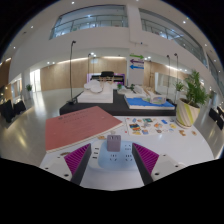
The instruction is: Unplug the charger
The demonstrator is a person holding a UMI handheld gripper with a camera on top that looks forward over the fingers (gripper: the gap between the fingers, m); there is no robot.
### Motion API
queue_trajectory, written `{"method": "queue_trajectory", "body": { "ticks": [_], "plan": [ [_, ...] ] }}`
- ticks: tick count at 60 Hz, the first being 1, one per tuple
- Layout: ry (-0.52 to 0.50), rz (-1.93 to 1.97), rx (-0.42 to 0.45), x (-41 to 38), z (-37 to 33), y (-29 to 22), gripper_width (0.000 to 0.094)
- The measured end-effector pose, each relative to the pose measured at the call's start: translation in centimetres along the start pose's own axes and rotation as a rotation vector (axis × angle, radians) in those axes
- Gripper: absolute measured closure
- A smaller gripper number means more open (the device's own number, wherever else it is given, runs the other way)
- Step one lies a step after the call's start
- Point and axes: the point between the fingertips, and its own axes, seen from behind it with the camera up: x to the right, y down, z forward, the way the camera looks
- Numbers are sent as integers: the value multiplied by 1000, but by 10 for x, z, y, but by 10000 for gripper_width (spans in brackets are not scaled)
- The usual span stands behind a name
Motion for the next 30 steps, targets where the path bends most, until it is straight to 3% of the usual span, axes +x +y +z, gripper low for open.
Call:
{"method": "queue_trajectory", "body": {
  "ticks": [10, 20, 28, 30],
  "plan": [
    [19, -22, 3, -1, 46, 9, 81],
    [18, -25, 7, 2, 69, 9, 137],
    [14, -17, 13, 3, 76, 8, 220],
    [13, -18, 17, 3, 77, 7, 311]
  ]
}}
